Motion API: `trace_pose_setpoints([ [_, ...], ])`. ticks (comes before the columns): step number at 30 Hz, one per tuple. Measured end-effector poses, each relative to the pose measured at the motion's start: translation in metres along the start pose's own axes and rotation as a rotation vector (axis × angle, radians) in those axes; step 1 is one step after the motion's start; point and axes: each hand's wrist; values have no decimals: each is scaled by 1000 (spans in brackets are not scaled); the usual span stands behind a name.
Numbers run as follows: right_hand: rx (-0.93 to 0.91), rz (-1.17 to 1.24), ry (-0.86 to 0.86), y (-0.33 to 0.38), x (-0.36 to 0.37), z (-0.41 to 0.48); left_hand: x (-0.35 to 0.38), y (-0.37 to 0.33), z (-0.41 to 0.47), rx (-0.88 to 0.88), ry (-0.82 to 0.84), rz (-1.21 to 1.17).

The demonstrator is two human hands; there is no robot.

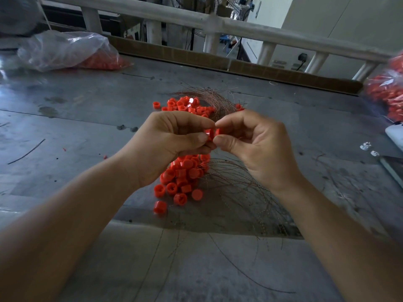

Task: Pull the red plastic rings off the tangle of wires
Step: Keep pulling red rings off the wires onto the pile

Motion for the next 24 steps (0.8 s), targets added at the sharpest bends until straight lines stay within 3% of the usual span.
trace_pose_setpoints([
  [24,-147,-168,-142,0,2,-4,4,-3,-3,41,25,106],
])
Point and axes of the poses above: each hand's wrist, its own z-axis towards the middle knuckle, its own x-axis out of the palm, y = z × x, and after that the axes turned 14 degrees about x, right-handed
